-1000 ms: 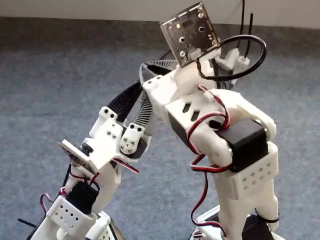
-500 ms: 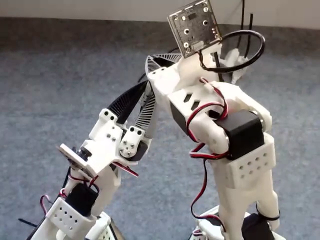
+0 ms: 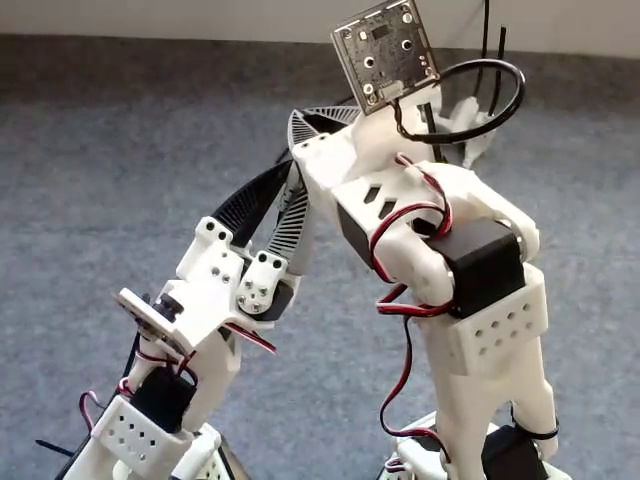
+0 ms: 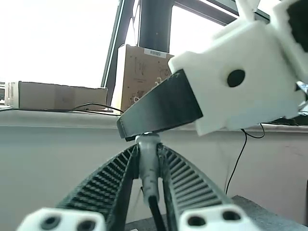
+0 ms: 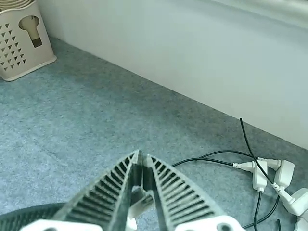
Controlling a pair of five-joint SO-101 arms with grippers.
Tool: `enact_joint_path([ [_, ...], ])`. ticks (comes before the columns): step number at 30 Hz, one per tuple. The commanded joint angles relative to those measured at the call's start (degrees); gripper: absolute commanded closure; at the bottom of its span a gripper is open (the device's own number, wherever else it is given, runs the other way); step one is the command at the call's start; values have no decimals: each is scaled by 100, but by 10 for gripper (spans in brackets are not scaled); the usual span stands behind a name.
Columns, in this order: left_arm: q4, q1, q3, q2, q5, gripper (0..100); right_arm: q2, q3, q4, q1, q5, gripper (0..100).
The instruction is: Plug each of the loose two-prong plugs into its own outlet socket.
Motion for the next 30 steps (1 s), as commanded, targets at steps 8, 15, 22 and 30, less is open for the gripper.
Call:
enact_joint_path([
  [8, -79, -215, -382, -382, 35, 994, 127, 127, 13, 154, 70, 979],
  [15, -88, -215, -400, -382, 35, 994, 136, 163, -189, 242, 70, 979],
  [22, -79, -215, -330, -356, 35, 994, 31, -40, 84, 268, 53, 979],
  [30, -79, 127, 66, -312, 9, 994, -919, -330, 312, 268, 35, 979],
])
